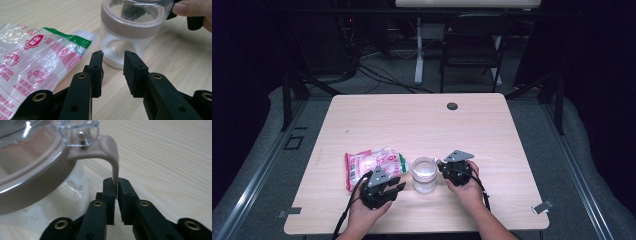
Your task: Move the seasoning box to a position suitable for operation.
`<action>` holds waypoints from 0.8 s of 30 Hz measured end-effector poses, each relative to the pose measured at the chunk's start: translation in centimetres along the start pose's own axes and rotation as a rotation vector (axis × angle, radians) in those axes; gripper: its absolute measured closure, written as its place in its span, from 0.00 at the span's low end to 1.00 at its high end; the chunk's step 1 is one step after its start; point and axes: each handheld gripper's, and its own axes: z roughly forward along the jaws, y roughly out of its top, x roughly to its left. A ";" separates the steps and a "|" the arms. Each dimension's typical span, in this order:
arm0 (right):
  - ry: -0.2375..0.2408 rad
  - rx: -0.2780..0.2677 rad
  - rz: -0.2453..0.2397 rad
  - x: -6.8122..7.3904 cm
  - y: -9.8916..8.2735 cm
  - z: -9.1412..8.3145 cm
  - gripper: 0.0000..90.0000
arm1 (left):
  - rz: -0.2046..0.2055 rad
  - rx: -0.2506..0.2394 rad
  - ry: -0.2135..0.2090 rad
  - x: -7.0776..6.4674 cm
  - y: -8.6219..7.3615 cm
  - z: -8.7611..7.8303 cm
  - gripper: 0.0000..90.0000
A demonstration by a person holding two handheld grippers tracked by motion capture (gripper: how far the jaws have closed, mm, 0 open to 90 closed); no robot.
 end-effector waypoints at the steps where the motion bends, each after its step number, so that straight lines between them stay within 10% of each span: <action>1: -0.008 0.002 -0.012 0.2 0.0 -0.1 0.95 | 0.005 -0.004 -0.001 0.0 0.0 0.0 0.73; 16: -0.070 0.030 -0.033 1.1 -1.0 -1.9 0.95 | 0.042 -0.033 -0.055 -0.9 1.0 1.5 0.53; 24: -0.086 0.046 -0.001 1.5 -2.5 -4.0 0.93 | 0.075 -0.001 -0.105 -1.2 1.9 1.9 0.57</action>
